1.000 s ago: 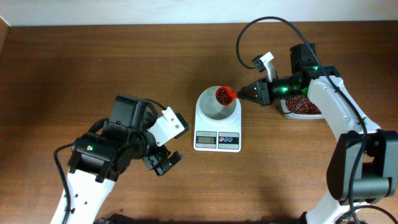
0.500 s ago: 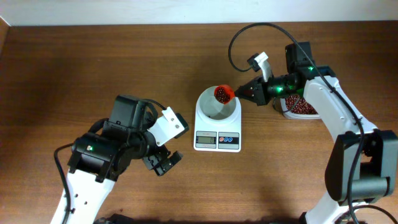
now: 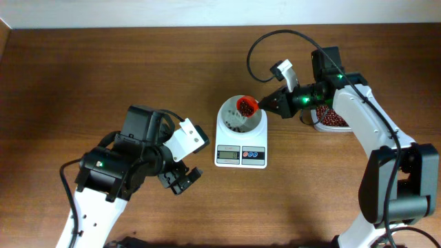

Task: Scoop and weigh 50g on scale
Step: 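Tilt the scoop with the right gripper to pour beans into the bowl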

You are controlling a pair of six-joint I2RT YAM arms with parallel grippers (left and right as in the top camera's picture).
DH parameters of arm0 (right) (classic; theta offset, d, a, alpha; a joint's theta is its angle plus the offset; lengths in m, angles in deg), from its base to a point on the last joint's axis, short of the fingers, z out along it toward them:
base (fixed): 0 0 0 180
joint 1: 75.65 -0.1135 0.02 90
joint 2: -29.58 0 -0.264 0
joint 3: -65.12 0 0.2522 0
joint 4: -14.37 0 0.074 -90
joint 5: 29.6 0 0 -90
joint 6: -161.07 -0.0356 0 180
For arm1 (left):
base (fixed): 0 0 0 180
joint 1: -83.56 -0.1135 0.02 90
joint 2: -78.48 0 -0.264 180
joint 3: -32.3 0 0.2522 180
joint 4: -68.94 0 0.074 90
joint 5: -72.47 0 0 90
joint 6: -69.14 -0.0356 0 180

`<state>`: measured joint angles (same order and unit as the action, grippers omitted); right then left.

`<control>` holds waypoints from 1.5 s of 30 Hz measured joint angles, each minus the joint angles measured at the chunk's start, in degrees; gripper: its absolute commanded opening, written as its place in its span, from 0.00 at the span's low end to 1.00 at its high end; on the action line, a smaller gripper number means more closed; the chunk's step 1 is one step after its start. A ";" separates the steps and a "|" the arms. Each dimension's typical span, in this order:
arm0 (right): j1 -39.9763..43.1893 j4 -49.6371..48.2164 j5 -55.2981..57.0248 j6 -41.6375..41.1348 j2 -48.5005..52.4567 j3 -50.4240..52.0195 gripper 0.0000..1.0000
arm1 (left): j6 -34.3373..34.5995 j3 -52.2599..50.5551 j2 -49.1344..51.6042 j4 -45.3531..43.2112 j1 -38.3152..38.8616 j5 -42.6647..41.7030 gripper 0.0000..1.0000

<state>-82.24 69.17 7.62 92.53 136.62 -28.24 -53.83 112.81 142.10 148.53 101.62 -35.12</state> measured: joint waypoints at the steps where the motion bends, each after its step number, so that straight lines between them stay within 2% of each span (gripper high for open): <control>1: 0.00 0.15 0.15 0.00 0.00 0.00 0.04 | 0.00 0.02 0.00 0.00 0.00 0.00 0.99; 34: -0.70 0.24 -1.38 2.93 0.00 0.00 0.04 | 0.02 0.00 0.00 0.00 0.00 0.00 0.99; 45: -0.79 3.06 -0.33 7.21 0.00 0.02 0.04 | 0.00 0.02 0.02 0.00 0.00 0.00 0.99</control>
<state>-83.03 72.23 7.29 99.74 136.62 -28.21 -53.83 112.83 142.12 148.53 101.62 -35.12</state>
